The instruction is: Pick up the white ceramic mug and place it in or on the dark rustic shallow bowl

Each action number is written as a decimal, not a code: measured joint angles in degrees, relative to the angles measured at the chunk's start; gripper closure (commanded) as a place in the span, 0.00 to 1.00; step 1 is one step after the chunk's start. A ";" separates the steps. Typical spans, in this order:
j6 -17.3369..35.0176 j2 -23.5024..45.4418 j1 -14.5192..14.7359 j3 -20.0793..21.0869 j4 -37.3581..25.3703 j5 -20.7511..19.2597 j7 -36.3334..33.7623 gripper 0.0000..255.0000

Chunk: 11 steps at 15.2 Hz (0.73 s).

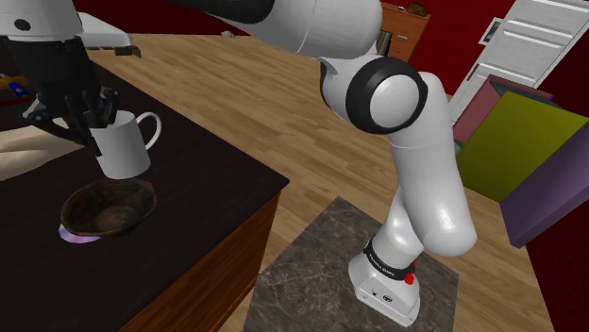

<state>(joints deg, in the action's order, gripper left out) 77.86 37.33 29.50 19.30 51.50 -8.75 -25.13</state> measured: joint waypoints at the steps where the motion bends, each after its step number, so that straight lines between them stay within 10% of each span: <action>1: 1.15 -0.63 -0.35 0.06 1.80 0.14 0.00 1.00; 11: 10.53 -2.96 -2.20 0.17 13.62 0.65 -0.05 1.00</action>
<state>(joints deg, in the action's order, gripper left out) 88.39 34.37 27.30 19.47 65.11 -8.10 -25.18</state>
